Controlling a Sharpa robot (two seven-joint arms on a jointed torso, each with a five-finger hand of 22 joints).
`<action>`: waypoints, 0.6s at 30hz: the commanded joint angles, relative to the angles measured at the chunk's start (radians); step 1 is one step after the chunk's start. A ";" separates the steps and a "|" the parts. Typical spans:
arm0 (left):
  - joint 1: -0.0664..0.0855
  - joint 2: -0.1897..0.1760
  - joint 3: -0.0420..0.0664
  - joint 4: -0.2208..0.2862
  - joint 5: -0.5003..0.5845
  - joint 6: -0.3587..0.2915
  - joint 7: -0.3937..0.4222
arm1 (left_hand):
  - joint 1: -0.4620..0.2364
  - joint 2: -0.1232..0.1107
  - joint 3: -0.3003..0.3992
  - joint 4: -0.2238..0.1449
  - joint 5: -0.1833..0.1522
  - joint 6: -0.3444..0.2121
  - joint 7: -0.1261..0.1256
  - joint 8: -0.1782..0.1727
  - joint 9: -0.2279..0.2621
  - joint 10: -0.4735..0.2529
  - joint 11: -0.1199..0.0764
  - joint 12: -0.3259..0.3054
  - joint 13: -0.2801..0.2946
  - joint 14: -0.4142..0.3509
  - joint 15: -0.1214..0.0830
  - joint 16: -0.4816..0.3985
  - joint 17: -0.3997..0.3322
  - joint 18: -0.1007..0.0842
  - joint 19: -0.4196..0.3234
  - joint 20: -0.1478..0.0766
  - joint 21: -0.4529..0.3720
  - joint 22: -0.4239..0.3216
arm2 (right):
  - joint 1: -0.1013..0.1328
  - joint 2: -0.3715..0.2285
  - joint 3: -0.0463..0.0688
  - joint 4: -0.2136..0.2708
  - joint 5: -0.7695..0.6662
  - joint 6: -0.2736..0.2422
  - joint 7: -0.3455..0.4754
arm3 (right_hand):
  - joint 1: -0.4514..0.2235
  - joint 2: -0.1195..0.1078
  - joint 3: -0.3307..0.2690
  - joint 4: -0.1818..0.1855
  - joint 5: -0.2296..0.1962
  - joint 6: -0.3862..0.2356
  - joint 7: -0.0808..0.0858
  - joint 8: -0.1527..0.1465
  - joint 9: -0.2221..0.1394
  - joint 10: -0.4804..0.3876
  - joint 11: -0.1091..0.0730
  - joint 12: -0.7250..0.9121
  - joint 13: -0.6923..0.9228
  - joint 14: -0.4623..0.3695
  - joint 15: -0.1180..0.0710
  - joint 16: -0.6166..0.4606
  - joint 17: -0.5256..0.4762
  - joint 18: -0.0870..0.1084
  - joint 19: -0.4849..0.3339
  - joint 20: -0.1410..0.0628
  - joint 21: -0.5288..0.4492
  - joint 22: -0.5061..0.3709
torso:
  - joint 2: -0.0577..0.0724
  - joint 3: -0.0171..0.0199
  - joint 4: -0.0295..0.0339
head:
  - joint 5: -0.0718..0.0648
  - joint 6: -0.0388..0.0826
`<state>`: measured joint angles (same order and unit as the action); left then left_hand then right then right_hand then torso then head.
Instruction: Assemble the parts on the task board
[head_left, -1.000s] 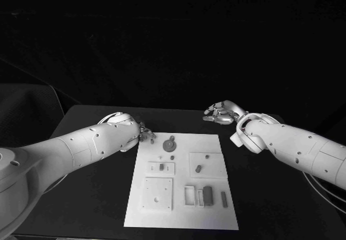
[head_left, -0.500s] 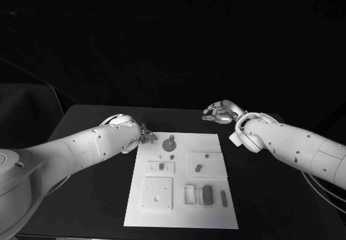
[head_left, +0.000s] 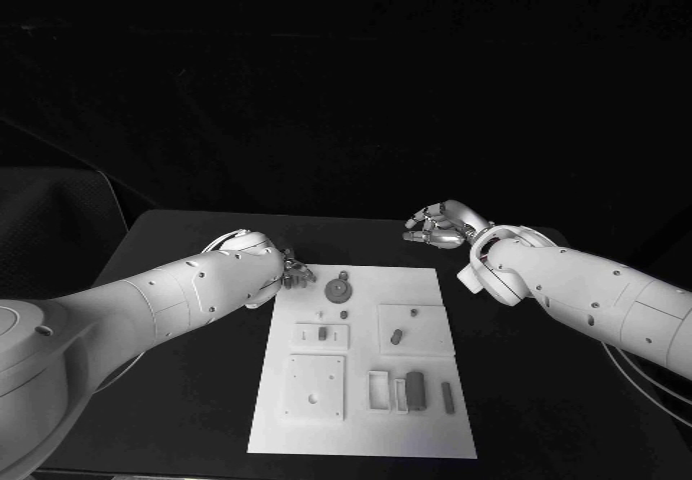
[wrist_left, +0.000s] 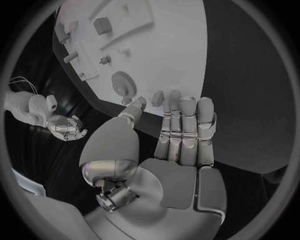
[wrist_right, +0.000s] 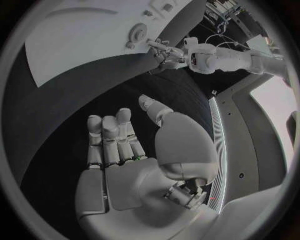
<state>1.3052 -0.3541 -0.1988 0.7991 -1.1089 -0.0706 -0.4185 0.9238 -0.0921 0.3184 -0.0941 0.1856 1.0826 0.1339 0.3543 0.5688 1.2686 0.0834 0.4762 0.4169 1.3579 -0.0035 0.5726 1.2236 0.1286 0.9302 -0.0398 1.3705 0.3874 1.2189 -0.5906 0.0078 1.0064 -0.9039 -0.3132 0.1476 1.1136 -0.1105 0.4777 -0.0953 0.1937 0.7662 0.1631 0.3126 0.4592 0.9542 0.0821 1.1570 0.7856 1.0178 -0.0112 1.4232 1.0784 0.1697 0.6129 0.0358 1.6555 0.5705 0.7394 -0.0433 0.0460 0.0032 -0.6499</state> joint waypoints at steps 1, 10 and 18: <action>-0.004 0.006 0.000 -0.002 -0.010 -0.011 0.014 | 0.009 0.003 0.005 -0.002 0.000 0.007 0.000 0.005 0.002 0.006 0.001 0.006 0.001 0.006 -0.003 0.006 0.001 0.014 0.006 0.000 0.004 0.001 | 0.000 0.001 0.000 0.002 -0.001 0.013 0.006 | -0.010 0.002 0.001 0.007 -0.005 0.001 0.007 0.003 -0.001 -0.004 0.001 0.000 -0.001 -0.008 0.000 -0.005 -0.002 -0.011 -0.005 -0.002 0.019 -0.001 | 0.000 -0.0002 0.0002 | 0.000 -0.001; -0.010 0.017 0.000 -0.011 -0.017 -0.014 0.018 | 0.013 0.005 0.007 -0.004 0.000 0.008 0.000 0.004 0.002 0.006 0.001 0.006 0.001 0.006 -0.003 0.006 0.002 0.014 0.006 0.000 0.004 0.001 | -0.001 0.003 0.000 0.005 -0.001 0.015 0.006 | -0.011 0.002 0.001 0.007 -0.005 0.001 0.007 0.003 -0.001 -0.004 0.001 0.000 -0.001 -0.008 0.000 -0.005 -0.002 -0.011 -0.005 -0.002 0.019 -0.001 | 0.001 0.0000 -0.0005 | -0.001 -0.001; -0.011 0.020 0.000 -0.022 -0.017 -0.024 0.019 | 0.027 0.019 0.017 -0.007 0.001 0.010 0.000 0.004 0.002 0.007 0.000 0.008 0.002 0.007 -0.004 0.009 0.002 0.015 0.009 -0.001 0.006 0.002 | -0.001 0.003 0.000 0.006 -0.001 0.016 0.005 | -0.011 0.002 0.001 0.007 -0.005 0.001 0.007 0.003 -0.001 -0.004 0.001 0.000 -0.001 -0.008 0.000 -0.005 -0.002 -0.011 -0.005 -0.002 0.020 -0.002 | 0.000 0.0001 0.0001 | -0.002 -0.001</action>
<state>1.2943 -0.3375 -0.1989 0.7773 -1.1200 -0.0807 -0.4119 0.9436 -0.0723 0.3310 -0.1011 0.1856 1.0830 0.1335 0.3542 0.5696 1.2686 0.0834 0.4830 0.4177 1.3614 -0.0071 0.5765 1.2245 0.1286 0.9314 -0.0410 1.3705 0.3884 1.2186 -0.5883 0.0078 1.0102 -0.9039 -0.3115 0.1475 1.1136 -0.1105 0.4777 -0.0953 0.1937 0.7665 0.1627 0.3126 0.4592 0.9542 0.0821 1.1569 0.7855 1.0177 -0.0112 1.4232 1.0776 0.1697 0.6129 0.0358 1.6555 0.5706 0.7396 -0.0433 0.0456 0.0018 -0.6501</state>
